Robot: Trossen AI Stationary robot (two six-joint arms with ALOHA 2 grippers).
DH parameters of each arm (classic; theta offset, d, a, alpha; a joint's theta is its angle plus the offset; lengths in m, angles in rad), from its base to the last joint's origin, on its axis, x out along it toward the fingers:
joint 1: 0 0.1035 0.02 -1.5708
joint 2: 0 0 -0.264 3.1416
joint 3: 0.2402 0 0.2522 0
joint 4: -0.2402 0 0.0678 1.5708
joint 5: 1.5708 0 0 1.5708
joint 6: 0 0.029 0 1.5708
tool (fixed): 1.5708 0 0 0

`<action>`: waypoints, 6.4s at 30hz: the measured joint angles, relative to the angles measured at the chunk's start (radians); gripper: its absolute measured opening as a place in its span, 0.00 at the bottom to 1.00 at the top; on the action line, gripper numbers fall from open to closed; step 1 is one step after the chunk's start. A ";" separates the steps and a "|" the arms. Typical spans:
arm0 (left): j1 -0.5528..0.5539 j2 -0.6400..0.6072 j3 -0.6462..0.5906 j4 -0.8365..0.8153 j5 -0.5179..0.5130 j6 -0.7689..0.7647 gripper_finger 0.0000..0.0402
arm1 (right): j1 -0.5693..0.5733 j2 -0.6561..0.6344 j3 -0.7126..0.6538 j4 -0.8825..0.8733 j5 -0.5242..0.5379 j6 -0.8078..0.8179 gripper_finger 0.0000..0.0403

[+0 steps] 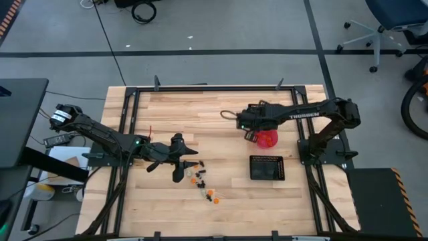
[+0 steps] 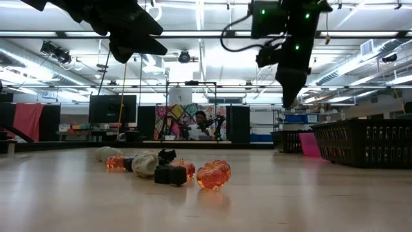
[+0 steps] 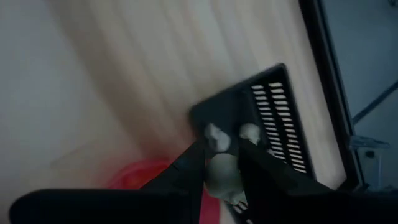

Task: Sort Halloween decoration
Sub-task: Put the white skull toy into the top black bin, then put the orange pumpkin toy into the pink bowl

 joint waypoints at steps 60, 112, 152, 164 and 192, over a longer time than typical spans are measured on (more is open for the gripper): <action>0.000 0.000 0.000 -0.001 0.000 0.004 0.48 | -0.311 -0.001 -0.200 0.371 -0.190 -0.153 0.43; 0.001 0.000 0.000 0.005 -0.002 0.004 0.48 | 0.627 0.588 0.342 0.652 -0.309 -0.067 0.49; 0.001 0.000 0.000 0.006 -0.002 0.000 0.48 | 0.627 0.574 0.196 0.816 -0.294 -0.095 0.29; 0.001 0.000 0.000 0.006 -0.001 0.000 0.48 | 0.614 0.510 0.196 0.696 -0.213 -0.101 0.28; 0.000 0.000 0.000 0.006 -0.001 0.000 0.48 | 0.581 0.277 0.197 0.366 -0.093 -0.082 0.28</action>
